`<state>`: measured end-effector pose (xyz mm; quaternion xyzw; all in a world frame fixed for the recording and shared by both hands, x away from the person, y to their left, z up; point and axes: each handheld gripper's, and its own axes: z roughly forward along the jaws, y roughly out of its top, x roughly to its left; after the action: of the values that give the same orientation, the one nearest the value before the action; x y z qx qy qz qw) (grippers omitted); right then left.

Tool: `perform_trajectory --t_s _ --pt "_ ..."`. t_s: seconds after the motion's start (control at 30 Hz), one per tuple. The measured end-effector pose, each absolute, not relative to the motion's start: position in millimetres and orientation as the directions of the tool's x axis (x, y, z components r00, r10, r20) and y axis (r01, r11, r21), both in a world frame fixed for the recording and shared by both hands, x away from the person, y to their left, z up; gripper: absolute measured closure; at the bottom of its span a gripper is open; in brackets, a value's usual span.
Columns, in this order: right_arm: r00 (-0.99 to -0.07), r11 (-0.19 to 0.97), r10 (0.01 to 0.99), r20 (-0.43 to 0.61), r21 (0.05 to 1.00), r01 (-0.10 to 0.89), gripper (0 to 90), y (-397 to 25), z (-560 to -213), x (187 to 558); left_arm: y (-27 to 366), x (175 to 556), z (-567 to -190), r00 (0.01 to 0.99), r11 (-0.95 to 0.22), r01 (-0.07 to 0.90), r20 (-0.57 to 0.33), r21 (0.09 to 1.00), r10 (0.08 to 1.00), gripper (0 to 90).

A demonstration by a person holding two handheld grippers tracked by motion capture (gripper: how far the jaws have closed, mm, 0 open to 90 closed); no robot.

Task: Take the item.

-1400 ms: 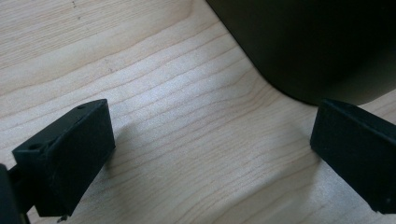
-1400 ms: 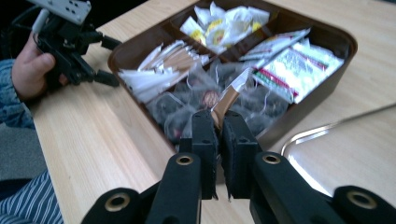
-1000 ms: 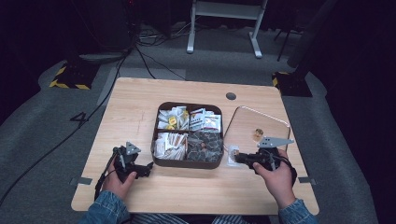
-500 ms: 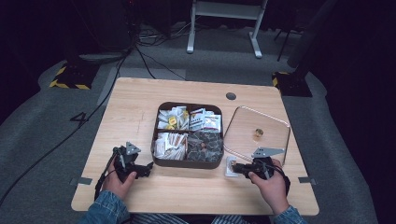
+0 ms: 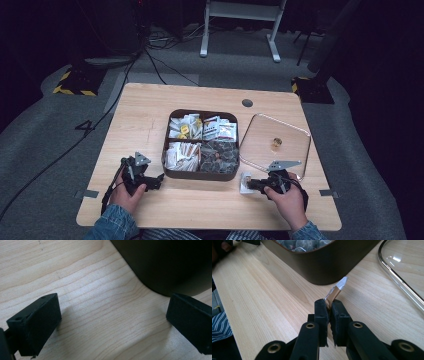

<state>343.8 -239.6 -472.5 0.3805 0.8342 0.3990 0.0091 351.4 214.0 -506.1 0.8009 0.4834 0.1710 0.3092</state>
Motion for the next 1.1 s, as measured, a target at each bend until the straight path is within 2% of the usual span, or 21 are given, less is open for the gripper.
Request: perform_trajectory --t_s 0.1,0.17,0.27,0.37,0.77,0.87,1.1 --pt "-0.699 0.382 0.650 0.298 0.668 0.639 79.7 -241.2 -475.0 343.3 213.7 351.5 -506.2 0.471 -0.338 0.670 -0.026 0.661 0.882 0.0" --pt "-0.685 0.378 0.668 0.290 0.661 0.648 68.6 -243.0 -477.5 343.6 213.7 351.9 -506.1 0.473 -0.340 0.669 -0.026 0.661 0.881 0.0" --pt "-0.664 0.365 0.698 0.266 0.666 0.651 57.0 -246.7 -479.3 343.8 213.7 352.0 -506.1 0.473 -0.340 0.669 -0.026 0.661 0.881 0.0" --pt "-0.659 0.363 0.707 0.255 0.669 0.648 56.2 -250.2 -478.4 344.3 213.7 352.0 -506.2 0.473 -0.340 0.669 -0.026 0.661 0.881 0.0" --pt "-0.668 0.346 0.709 0.226 0.714 0.609 43.2 -252.0 -469.7 346.0 213.7 352.0 -506.1 0.473 -0.340 0.669 -0.026 0.661 0.881 0.0" --pt "-0.673 0.332 0.701 0.236 0.727 0.601 42.1 -252.5 -462.5 348.1 213.7 351.9 -506.2 0.473 -0.340 0.669 -0.026 0.661 0.881 0.0" --pt "-0.678 0.344 0.710 0.189 0.748 0.568 39.8 -257.9 -444.0 357.9 213.7 351.9 -506.2 0.473 -0.340 0.669 -0.026 0.661 0.880 0.0"
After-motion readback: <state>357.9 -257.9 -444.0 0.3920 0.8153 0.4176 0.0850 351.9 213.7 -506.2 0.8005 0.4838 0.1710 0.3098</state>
